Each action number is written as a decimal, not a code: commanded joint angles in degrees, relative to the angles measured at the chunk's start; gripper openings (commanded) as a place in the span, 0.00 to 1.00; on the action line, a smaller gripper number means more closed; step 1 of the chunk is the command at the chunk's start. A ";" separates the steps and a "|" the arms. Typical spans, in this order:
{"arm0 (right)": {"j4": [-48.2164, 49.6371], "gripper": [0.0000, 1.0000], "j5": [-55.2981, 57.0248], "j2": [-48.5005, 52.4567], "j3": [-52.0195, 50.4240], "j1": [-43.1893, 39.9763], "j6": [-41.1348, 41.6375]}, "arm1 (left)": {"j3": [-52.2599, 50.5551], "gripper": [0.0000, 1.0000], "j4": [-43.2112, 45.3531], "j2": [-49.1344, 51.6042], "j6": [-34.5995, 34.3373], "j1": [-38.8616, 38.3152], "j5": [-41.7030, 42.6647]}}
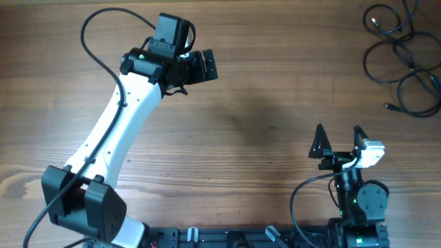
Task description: Untangle cables
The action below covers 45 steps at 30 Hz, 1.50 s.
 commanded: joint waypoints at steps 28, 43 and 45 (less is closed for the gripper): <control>0.31 1.00 -0.28 -0.42 -0.07 0.22 -0.94 | -87.12 1.00 46.25 -95.32 34.36 20.35 2.51; 0.31 1.00 -0.28 -0.42 -0.07 0.22 -0.92 | -87.12 1.00 44.92 -96.94 32.44 22.43 2.32; 0.31 1.00 -0.28 -0.42 -0.07 0.22 -0.94 | -87.12 1.00 44.92 -96.94 32.44 22.43 2.32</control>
